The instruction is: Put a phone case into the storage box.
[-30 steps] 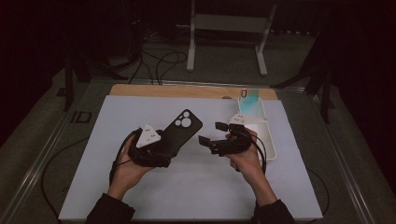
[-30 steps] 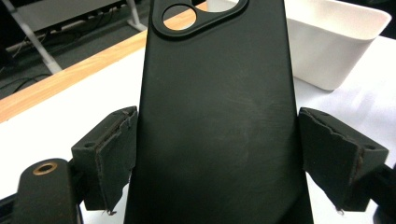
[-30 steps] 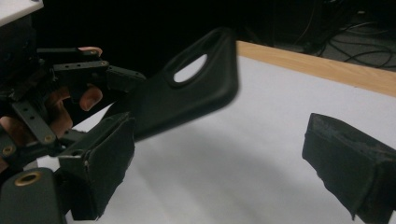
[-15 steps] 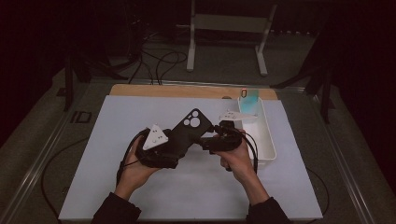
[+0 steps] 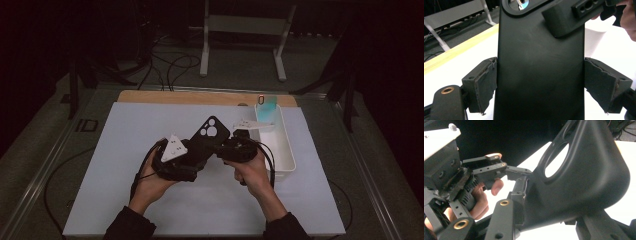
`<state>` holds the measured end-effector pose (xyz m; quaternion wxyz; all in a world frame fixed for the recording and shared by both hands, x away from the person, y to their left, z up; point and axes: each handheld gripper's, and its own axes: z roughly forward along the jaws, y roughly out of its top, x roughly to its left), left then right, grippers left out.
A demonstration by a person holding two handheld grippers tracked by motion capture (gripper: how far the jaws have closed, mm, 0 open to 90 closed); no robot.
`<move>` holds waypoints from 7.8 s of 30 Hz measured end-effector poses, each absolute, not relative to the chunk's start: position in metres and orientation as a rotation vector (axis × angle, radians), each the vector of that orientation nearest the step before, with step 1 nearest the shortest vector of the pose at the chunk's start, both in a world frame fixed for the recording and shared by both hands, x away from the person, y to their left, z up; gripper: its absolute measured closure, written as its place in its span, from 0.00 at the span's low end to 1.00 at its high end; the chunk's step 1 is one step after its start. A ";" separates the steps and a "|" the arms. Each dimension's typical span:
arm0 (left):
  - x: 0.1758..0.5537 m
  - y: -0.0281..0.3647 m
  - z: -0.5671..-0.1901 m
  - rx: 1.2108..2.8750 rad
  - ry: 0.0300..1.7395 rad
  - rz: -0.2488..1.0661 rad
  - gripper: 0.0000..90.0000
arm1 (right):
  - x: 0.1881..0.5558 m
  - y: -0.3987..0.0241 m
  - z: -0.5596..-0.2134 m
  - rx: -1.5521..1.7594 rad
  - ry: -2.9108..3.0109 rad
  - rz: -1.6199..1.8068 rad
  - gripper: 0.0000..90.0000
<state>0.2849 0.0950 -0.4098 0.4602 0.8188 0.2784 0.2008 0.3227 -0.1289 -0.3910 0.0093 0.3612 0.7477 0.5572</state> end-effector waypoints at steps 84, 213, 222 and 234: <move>0.285 0.107 -0.425 2.030 0.501 0.105 0.56 | 0.304 -0.140 -0.383 0.638 2.517 1.798 0.93; 0.275 0.159 -0.440 1.869 0.839 0.466 0.00 | 0.319 -0.120 -0.380 1.133 2.166 1.632 0.17; 0.271 0.174 -0.449 1.866 0.860 0.504 0.00 | 0.319 -0.122 -0.379 1.120 2.163 1.627 0.17; 0.260 0.197 -0.461 1.834 0.883 0.539 0.00 | 0.320 -0.123 -0.379 1.124 2.160 1.616 0.17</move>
